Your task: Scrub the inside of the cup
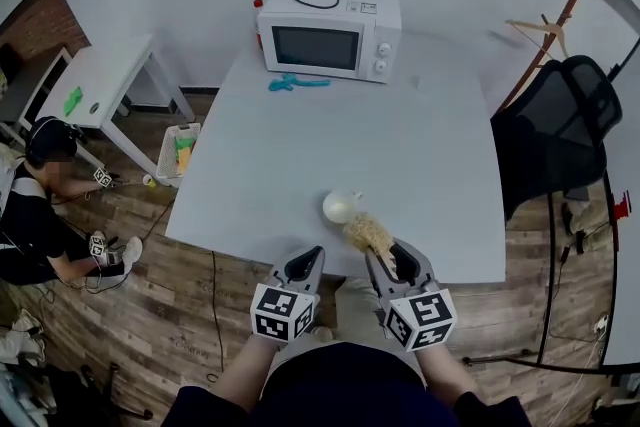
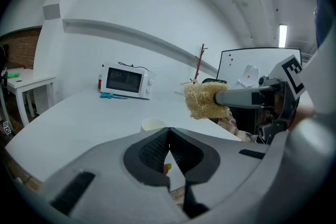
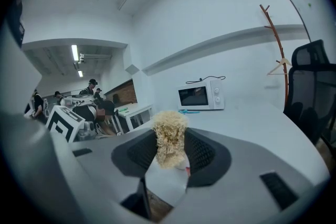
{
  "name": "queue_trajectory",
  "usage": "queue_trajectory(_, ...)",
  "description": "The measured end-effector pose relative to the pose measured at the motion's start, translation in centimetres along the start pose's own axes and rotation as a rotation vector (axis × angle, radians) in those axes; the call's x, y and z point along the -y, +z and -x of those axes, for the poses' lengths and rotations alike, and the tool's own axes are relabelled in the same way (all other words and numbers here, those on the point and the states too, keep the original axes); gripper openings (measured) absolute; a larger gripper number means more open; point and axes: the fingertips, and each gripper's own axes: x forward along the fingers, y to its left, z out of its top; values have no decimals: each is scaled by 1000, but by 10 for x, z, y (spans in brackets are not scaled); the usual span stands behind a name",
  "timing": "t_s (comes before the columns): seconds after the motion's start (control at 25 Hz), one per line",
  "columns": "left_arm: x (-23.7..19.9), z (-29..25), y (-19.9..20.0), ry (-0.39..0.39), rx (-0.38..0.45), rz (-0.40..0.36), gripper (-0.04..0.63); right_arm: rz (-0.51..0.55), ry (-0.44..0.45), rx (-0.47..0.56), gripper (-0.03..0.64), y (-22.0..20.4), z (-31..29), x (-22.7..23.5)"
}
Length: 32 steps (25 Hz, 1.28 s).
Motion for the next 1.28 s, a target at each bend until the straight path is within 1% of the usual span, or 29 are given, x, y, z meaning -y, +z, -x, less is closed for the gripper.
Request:
queue_trajectory(0.28,-14,-37,-9,-26,-56,-1,20,-15,19,-28,158,5,-31,25)
queue_trajectory(0.32,-15,-41,-10,-30,-61,-3,33,-18,19,-31,158,5,-34,28)
queue_trajectory(0.4,-16,-50,-15,-47,-75,-9,138,-23,19,-36,158,6,-39,35)
queue_trajectory(0.52,-15,-65,-26,-84,-112,-41,263,-29,20,-42,158,6,-46,44)
queue_trajectory(0.64,-16,-78,-37,-104,-145,-72,322,-31,21,-50,158,6,-51,51)
queue_trajectory(0.96,-33,-107,-56,-81,-174,-71,395,-39,34,-86,158,-1,-63,62)
queue_trajectory(1.28,-40,-136,-62,-99,-192,-123,431,-47,43,-120,158,-10,-74,73)
